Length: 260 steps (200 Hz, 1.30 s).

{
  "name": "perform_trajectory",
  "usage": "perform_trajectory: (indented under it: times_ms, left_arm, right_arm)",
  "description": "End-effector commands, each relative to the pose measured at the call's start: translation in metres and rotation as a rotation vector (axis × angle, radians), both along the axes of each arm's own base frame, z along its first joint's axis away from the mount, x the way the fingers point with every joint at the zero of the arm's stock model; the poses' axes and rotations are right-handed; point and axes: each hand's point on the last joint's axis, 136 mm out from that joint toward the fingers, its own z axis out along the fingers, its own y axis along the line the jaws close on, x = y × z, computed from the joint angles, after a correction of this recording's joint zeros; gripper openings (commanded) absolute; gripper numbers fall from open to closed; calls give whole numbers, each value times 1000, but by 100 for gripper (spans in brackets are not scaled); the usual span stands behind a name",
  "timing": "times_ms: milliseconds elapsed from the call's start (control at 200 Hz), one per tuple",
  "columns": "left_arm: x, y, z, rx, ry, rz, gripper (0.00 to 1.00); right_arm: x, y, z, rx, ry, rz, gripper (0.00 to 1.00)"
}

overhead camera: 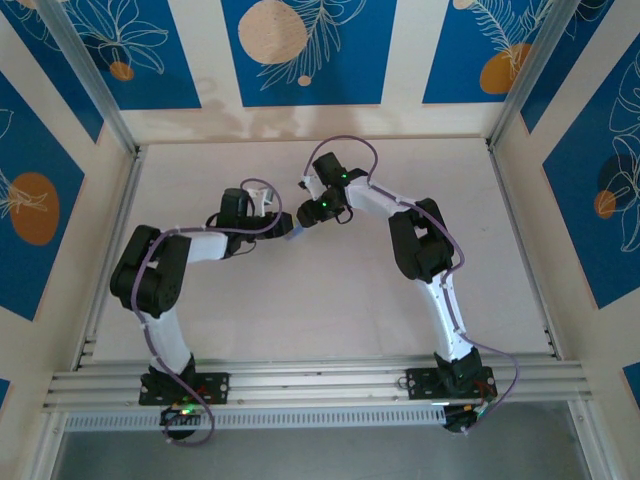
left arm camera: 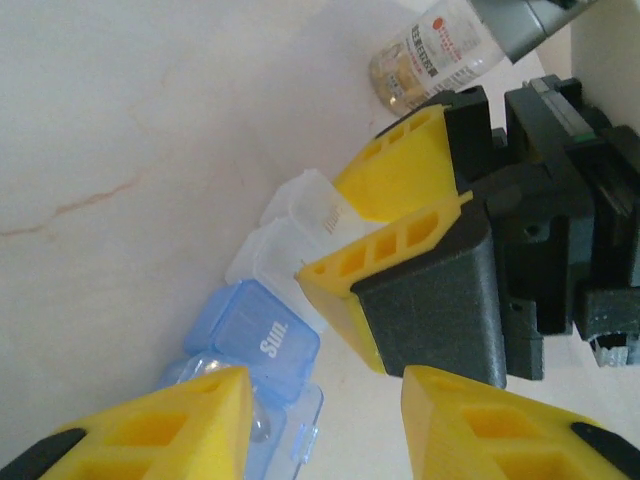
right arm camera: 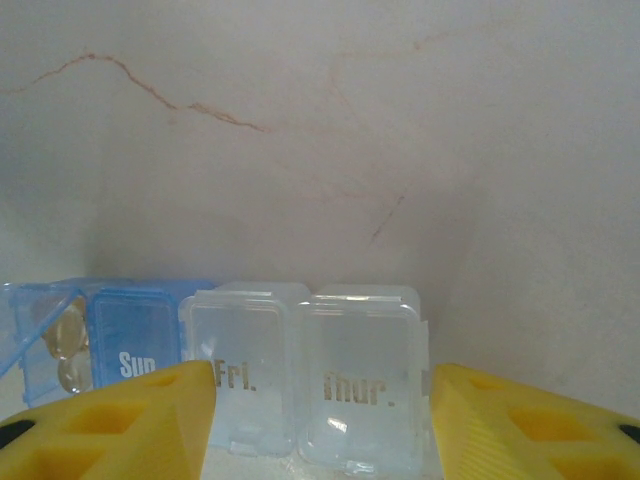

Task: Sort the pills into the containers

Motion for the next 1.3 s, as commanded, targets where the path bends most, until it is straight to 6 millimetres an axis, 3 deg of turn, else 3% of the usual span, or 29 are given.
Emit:
perform_trajectory:
  times_ms: [0, 90, 265, 405, 710, 930, 1296]
  left_arm:
    - [-3, 5, 6, 30, 7, 38, 47]
    - [-2, 25, -5, 97, 48, 122, 51]
    - [-7, 40, 15, 89, -5, 206, 51]
    - [-12, 58, 11, 80, 33, 312, 53]
    - [-15, 39, -4, -114, 140, 337, 49]
    - [-11, 22, -19, -144, 174, 351, 48]
    - [-4, 15, -29, -156, 183, 353, 48]
  right_arm:
    - [-3, -1, 13, 25, 14, -8, 59]
    - [-4, 1, 15, 33, 13, 0, 59]
    - [-13, 9, 20, 88, 37, 29, 59]
    - [-11, 5, 27, 76, 8, -30, 59]
    - [4, 3, 44, 97, -35, -47, 62]
    - [13, 0, 30, 101, 11, -63, 64]
    - [-10, 23, 21, 207, 142, 5, 63]
